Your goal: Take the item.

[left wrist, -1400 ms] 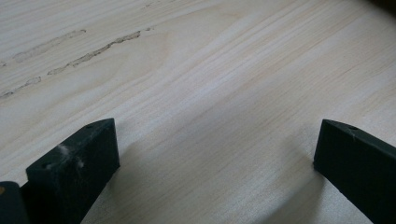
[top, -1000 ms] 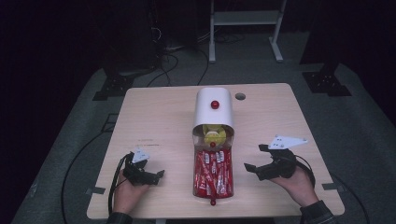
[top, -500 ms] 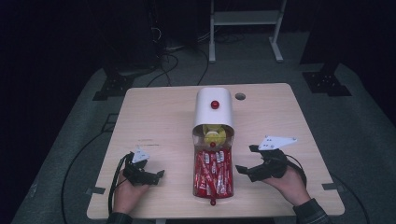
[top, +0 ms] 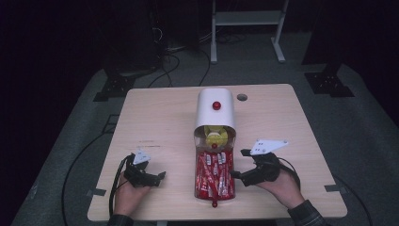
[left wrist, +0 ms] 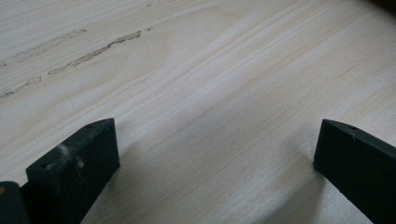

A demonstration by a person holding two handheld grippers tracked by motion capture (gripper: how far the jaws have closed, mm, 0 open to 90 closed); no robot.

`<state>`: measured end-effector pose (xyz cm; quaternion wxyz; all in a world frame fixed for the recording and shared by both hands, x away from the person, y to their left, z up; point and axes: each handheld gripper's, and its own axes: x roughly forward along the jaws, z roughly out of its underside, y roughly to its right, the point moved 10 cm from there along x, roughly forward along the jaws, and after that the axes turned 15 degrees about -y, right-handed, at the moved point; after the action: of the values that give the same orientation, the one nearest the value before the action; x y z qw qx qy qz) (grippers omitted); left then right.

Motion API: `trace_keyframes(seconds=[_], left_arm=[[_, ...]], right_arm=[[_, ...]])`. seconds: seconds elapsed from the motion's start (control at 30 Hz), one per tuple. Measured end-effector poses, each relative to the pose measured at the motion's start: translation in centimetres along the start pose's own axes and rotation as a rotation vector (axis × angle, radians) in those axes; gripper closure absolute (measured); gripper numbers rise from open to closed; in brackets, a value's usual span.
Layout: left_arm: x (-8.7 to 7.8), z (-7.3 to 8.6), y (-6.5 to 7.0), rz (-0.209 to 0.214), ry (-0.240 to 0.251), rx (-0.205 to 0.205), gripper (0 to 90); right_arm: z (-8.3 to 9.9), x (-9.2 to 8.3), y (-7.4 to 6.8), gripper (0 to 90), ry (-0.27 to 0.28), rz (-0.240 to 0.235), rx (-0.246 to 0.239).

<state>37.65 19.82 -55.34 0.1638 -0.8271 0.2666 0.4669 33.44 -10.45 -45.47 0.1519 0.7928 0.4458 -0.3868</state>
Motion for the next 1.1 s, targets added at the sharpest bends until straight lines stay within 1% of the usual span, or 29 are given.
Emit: trace_keyframes(seconds=[0.23,0.37,0.7,0.87,0.97,1.1], left_arm=[[0.0,0.0,0.0,0.0,0.0,0.0,0.0],[0.0,0.0,0.0,0.0,0.0,0.0,0.0],[0.0,0.0,0.0,0.0,0.0,0.0,0.0],[0.0,0.0,0.0,0.0,0.0,0.0,0.0],[0.0,0.0,0.0,0.0,0.0,0.0,0.0],[0.0,0.0,0.0,0.0,0.0,0.0,0.0]], right_arm=[[-0.5,0.5,-0.6,12.8,-0.001,-0.013,-0.016],[-0.7,1.0,-1.2,13.6,-0.007,-0.022,-0.028],[-1.0,2.0,-1.9,15.3,-0.026,-0.036,-0.048],[-1.0,2.7,-2.3,18.5,-0.041,-0.045,-0.063],[-1.1,2.9,-2.5,20.2,-0.041,-0.046,-0.063],[-1.4,3.1,-3.0,21.0,-0.038,-0.054,-0.077]])
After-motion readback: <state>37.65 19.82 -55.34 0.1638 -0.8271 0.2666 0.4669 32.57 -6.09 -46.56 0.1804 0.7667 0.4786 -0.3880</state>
